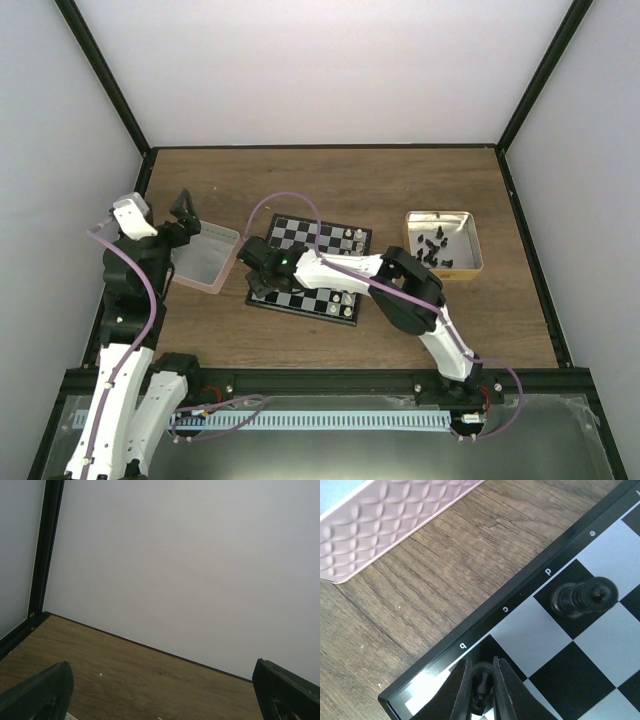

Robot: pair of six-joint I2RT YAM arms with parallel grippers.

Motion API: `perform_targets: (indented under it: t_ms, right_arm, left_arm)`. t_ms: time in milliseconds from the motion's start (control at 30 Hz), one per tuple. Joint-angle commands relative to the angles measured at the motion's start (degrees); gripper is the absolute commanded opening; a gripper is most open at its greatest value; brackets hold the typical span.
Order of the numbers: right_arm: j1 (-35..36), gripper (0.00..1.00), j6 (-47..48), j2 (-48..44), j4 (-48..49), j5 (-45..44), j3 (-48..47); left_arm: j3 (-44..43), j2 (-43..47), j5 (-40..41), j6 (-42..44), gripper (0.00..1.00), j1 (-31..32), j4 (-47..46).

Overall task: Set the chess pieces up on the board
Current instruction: Place the chess piece on the chessboard, then pick up the chess piece from the storage box.

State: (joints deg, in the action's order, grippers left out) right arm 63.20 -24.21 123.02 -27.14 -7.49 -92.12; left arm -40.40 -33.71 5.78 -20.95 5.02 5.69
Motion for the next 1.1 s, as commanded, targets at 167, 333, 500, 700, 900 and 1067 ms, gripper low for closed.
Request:
perform_targets:
  t_ms: [167,333,500,700,900,1067]
  right_arm:
    - [0.5,0.26,-0.9,-0.4,-0.3,0.8,-0.8]
    - [0.5,0.37,-3.2,-5.4,0.4,1.0,0.3]
    - [0.3,0.43,-6.0,-13.4,2.2,-1.1,4.9]
    - [-3.1,0.44,-9.6,-26.7,1.9,-9.5,15.3]
    - [-15.6,0.44,-13.4,-41.7,-1.7,-17.5,28.1]
    - [-31.8,0.44,-12.0,-50.4,-1.3,-16.2,37.4]
  left_arm:
    - [-0.6,0.6,-0.3,-0.2,1.0,-0.4,-0.3]
    - [-0.6,1.0,-0.6,-0.2,1.0,-0.4,-0.4]
    - [-0.7,1.7,-0.5,-0.2,1.0,-0.4,-0.4]
    - [-0.7,2.4,-0.7,0.1,1.0,-0.4,-0.6]
    - [-0.5,2.2,-1.3,0.0,1.0,-0.2,-0.8]
    - [-0.7,2.1,-1.3,0.1,1.0,0.1,-0.7]
